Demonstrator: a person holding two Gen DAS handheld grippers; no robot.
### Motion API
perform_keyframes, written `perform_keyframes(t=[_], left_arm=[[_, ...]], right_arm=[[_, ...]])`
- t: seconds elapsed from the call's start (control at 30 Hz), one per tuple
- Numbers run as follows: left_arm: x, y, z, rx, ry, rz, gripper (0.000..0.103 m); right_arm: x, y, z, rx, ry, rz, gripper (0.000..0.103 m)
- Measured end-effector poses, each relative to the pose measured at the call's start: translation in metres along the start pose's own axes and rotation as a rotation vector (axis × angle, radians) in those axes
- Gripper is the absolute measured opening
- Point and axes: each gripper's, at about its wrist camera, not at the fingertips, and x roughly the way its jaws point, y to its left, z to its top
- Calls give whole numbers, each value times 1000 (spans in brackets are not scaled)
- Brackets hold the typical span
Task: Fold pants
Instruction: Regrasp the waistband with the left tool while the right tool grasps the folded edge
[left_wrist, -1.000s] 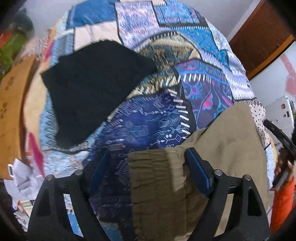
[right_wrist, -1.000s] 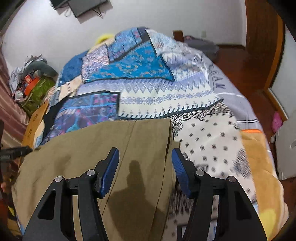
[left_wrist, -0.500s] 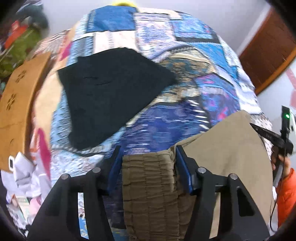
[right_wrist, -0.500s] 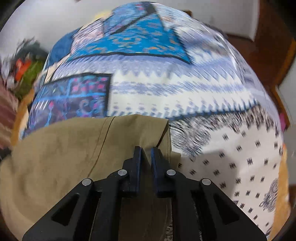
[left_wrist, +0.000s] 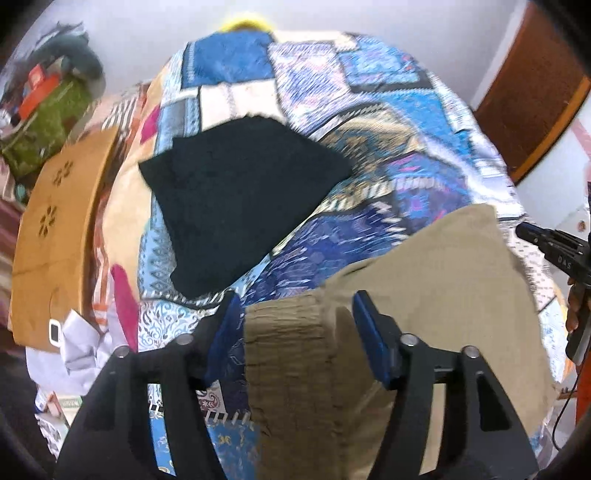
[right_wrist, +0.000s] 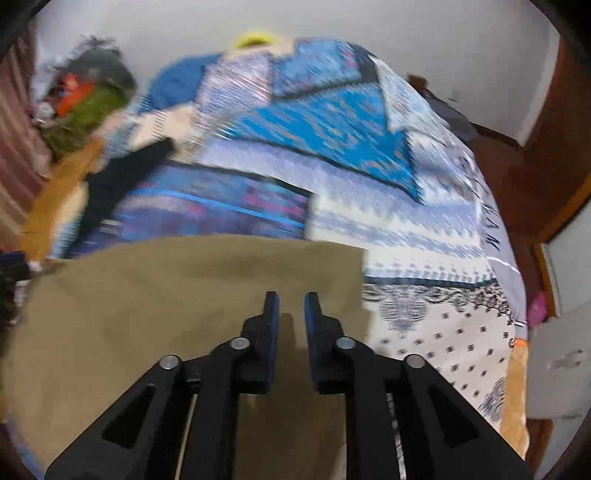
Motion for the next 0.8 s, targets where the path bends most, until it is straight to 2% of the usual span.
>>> perform_keyframes(t=[0.1,0.17,0.2,0.27,0.47,0.53,0.67,0.8], left_arm=[[-17,-14,2,28,-43,-45,80],[-21,-27,2,58,-54,-52,84],[-20,-32,2,69,-50,-51,89],[-12,-41,1,87,-26,-47,89],[40,-50,-17,117,133,-18,90],[42,-50,-25,145,101,7,100],[35,-48,-30,171,91,21,100],[22,-41,-41,167,62,35,100]], right_arm=[[-13,33,6,-37,-42,59,61],[-11,57,8,-82,-38,96,68],[-8,69,7,-105,-30,116,69],[3,87,5,-144,0,129,69],[49,109,-16,-243,156,87,69],[45,107,-20,-251,141,79,73],[34,96,-28,-256,157,83,74],[18,84,-46,-250,137,63,75]])
